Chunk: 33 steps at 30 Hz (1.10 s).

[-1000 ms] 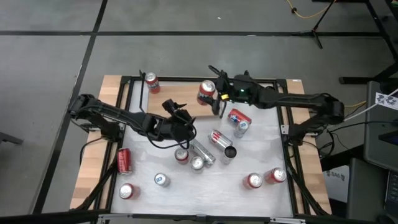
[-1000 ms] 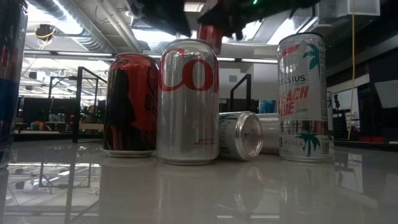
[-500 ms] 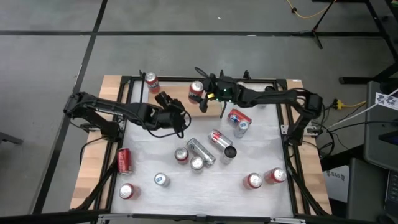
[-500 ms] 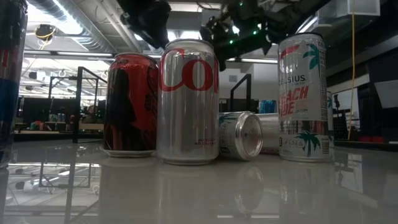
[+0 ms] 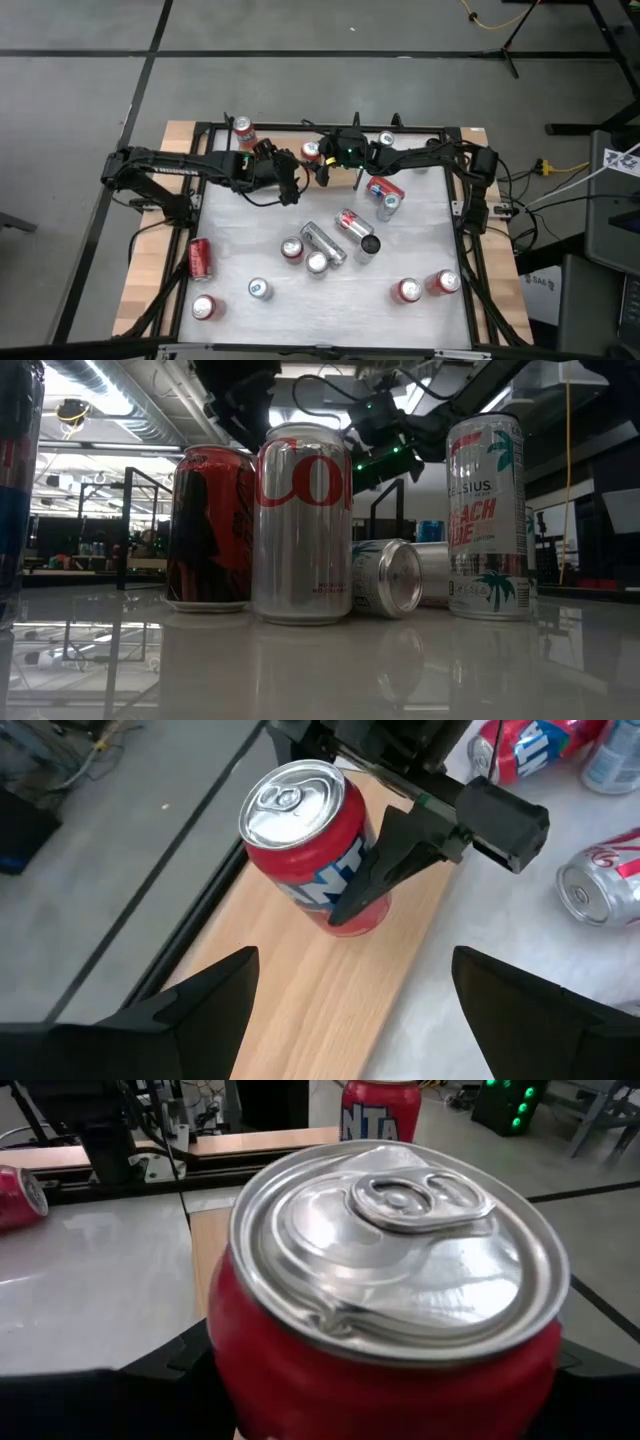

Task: Place canned beverage on shelf
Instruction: Put the red soda can on the shelf aligned with the other red soda can

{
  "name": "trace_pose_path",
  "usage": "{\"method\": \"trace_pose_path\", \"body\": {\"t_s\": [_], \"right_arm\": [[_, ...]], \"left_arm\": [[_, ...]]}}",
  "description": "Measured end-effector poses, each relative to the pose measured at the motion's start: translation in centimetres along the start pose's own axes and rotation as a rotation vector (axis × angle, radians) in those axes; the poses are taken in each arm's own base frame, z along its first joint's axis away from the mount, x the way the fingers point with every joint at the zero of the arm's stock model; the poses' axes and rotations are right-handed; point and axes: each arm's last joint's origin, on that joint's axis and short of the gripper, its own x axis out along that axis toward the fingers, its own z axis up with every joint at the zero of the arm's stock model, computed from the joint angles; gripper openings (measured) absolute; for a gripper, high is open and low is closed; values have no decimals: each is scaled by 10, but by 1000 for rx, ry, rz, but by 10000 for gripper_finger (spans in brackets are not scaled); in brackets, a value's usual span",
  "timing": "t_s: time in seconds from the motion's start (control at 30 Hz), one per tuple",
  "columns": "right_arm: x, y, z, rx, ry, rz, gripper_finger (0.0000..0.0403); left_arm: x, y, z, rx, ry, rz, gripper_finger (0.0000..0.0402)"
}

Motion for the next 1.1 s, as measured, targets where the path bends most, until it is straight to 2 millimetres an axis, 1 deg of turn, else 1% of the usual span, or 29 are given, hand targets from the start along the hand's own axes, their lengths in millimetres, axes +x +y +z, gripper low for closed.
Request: {"method": "trace_pose_path", "body": {"t_s": [0.23, 0.43, 0.77, 1.03, 1.1], "right_arm": [[0, 0, -2, -20, 14, 1, 285], [0, 1, -6, -16, 59, 5, 285], [5, 1, -12, -15, 65, -1, 285], [5, 1, -12, -14, 58, 0, 285], [6, 4, -11, -17, 43, 13, 285]], "left_arm": [[2, 3, 2, 1, -2, 4, 324], [2, 3, 2, 1, -2, 4, 324], [2, 4, 2, 1, -2, 4, 324], [2, 3, 2, 0, -3, 4, 324], [2, 3, 2, 0, -4, 4, 324]]}}
